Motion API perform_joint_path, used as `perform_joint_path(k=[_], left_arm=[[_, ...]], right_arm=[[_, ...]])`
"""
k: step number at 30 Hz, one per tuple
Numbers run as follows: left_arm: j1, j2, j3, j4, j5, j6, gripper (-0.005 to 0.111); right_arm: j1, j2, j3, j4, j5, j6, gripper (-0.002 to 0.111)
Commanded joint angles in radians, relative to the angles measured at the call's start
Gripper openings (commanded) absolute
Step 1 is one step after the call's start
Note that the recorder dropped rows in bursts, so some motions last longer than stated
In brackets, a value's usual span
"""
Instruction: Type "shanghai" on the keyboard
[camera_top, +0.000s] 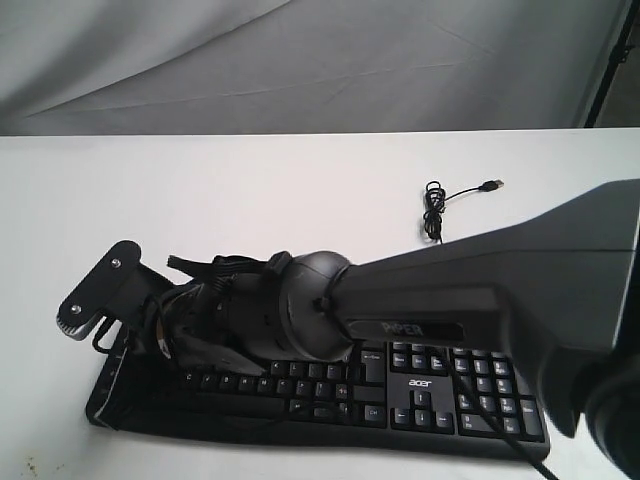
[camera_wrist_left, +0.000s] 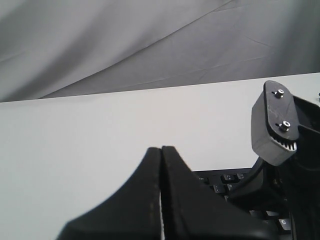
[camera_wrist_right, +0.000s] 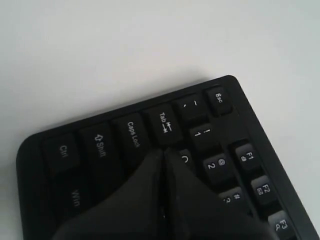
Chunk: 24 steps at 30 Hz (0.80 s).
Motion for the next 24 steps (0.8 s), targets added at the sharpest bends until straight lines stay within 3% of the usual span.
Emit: perform_joint_path(k=[1, 24], left_arm=[[-0.004, -0.003, 0.004, 0.001, -0.005, -0.003, 0.000], [-0.004, -0.003, 0.004, 0.001, -0.005, -0.003, 0.000]], right_arm=[[0.002, -0.001, -0.008, 0.004, -0.011, -0.006, 0.000], [0.009, -0.056, 0.004, -0.003, 0.059, -0.006, 0.000]])
